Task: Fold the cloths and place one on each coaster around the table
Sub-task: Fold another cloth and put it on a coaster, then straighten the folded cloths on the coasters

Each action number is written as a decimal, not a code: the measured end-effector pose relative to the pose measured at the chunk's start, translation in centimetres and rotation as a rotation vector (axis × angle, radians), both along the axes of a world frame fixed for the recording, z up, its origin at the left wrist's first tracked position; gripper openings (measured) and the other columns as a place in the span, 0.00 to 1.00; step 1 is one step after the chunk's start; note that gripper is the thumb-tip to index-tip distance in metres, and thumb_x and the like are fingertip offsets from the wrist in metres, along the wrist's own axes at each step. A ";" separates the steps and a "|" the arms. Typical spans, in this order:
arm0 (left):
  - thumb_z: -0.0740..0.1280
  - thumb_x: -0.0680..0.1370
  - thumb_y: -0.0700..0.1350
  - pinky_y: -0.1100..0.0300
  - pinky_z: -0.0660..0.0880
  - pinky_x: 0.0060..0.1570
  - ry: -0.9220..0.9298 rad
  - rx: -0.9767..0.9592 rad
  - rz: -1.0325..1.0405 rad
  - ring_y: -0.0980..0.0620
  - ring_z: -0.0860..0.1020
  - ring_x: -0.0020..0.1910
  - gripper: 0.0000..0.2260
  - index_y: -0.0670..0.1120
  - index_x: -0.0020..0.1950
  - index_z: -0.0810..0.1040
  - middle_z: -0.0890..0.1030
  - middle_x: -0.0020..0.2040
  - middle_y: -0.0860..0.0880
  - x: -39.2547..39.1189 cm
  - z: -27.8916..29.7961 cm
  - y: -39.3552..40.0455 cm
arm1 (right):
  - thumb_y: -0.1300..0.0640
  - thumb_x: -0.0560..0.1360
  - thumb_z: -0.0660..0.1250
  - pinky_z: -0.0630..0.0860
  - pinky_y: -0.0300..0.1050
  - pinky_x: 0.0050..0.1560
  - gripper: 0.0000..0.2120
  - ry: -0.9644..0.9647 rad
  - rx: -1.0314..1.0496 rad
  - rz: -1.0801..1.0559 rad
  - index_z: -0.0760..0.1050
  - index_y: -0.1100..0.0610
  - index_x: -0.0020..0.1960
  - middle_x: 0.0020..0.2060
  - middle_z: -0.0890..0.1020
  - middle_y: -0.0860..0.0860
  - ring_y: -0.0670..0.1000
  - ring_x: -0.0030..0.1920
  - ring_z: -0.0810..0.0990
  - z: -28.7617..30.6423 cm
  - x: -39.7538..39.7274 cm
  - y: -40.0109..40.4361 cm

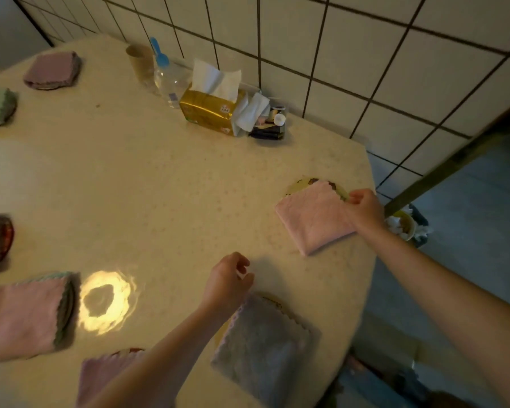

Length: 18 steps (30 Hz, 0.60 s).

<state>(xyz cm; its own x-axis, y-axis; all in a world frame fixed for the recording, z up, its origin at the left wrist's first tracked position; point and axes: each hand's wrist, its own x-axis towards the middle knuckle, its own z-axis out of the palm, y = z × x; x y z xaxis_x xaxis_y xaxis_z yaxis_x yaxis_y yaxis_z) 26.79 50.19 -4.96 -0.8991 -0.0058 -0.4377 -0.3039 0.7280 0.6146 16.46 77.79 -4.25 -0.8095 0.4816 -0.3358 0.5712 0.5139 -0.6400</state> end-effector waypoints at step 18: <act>0.69 0.72 0.51 0.59 0.72 0.38 -0.502 -0.048 -0.087 0.51 0.76 0.38 0.10 0.45 0.46 0.79 0.79 0.40 0.49 5.4 0.8 -1.1 | 0.51 0.72 0.71 0.77 0.50 0.52 0.23 -0.286 -0.481 0.165 0.72 0.59 0.63 0.54 0.80 0.56 0.55 0.50 0.80 2.3 -2.7 -0.4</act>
<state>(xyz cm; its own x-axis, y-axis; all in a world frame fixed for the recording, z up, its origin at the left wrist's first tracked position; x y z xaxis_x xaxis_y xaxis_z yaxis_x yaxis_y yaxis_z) 32.20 49.11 -4.19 -0.5764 0.0296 -0.8166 -0.4897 0.7875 0.3742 13.72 77.41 -1.94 -0.7061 0.0960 -0.7016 0.6925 0.3010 -0.6557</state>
